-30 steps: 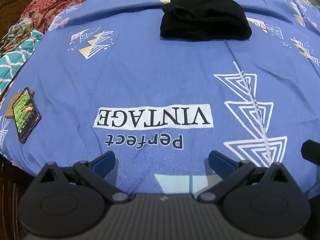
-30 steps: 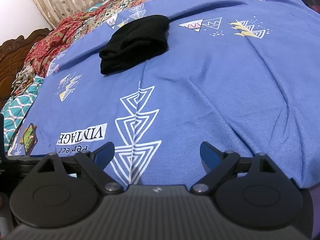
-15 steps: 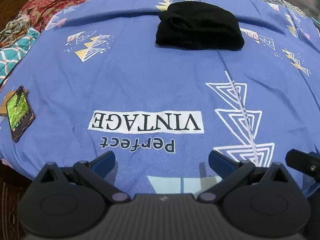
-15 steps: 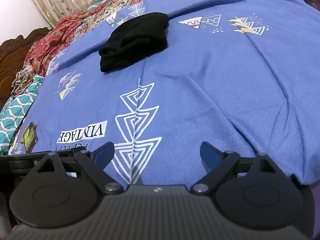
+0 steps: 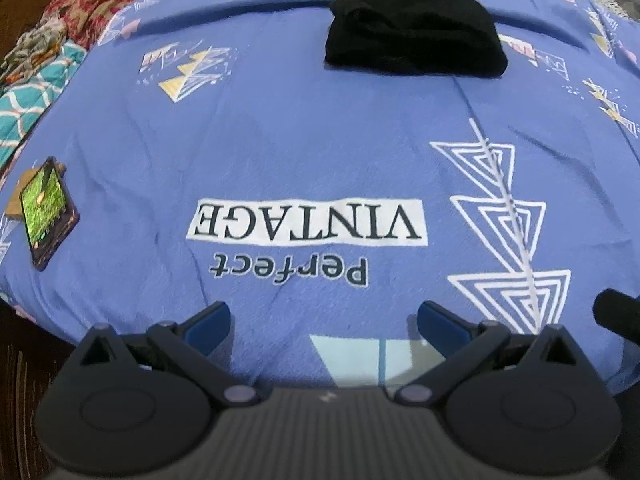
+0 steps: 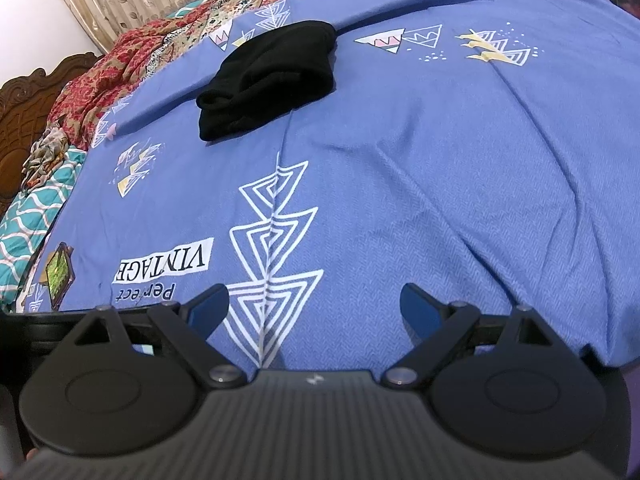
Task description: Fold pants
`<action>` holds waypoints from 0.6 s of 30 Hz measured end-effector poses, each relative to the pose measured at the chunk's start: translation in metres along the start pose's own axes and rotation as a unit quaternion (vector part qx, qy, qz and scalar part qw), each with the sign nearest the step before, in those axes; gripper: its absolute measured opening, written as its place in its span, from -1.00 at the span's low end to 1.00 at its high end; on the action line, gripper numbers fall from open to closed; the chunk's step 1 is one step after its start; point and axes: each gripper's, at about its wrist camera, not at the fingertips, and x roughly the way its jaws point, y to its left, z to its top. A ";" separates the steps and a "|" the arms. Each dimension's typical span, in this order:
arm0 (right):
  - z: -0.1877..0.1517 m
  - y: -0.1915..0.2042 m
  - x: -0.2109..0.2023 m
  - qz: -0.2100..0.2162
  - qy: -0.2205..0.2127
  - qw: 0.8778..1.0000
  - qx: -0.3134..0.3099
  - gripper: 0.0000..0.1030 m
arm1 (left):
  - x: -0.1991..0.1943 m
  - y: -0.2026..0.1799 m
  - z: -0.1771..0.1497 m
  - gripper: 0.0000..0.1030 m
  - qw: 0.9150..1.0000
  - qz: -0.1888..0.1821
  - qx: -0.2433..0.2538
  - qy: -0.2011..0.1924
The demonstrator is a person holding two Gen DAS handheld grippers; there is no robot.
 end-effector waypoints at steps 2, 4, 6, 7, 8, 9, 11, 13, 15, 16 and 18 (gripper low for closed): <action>0.000 0.000 0.000 0.000 -0.001 1.000 -0.002 0.83 | 0.001 0.000 -0.001 1.00 1.000 0.003 -0.001 0.003; 0.000 0.001 0.000 -0.002 -0.003 1.000 -0.003 0.83 | 0.001 0.000 -0.001 1.00 1.000 0.006 -0.001 0.007; 0.000 0.002 -0.001 -0.003 -0.005 1.000 -0.003 0.83 | 0.002 0.001 -0.001 1.00 1.000 0.007 -0.002 0.012; 0.000 0.003 -0.001 -0.003 -0.006 1.000 -0.003 0.83 | 0.003 0.001 -0.001 1.00 1.000 0.007 -0.003 0.015; 0.000 0.003 -0.002 -0.002 -0.007 1.000 -0.004 0.83 | 0.004 0.002 -0.001 1.00 1.000 0.007 -0.005 0.016; 0.000 0.003 -0.002 -0.001 -0.009 1.000 -0.004 0.83 | 0.004 0.002 -0.001 1.00 1.000 0.007 -0.007 0.017; 0.000 0.004 -0.004 0.000 -0.011 1.000 -0.007 0.83 | 0.004 0.004 0.000 1.00 1.000 0.006 -0.011 0.017; 0.001 0.004 -0.005 -0.001 -0.013 1.000 -0.010 0.83 | 0.003 0.005 0.000 1.00 1.000 0.005 -0.013 0.016; 0.001 0.004 -0.005 -0.003 -0.013 1.000 -0.011 0.84 | 0.002 0.005 0.001 1.00 1.000 0.002 -0.014 0.015; 0.001 0.005 -0.004 -0.003 -0.012 1.000 -0.011 0.84 | 0.002 0.005 0.001 1.00 1.000 0.003 -0.014 0.014; 0.002 0.005 -0.005 -0.007 -0.012 1.000 -0.013 0.85 | 0.003 0.005 0.001 1.00 1.000 0.007 -0.015 0.015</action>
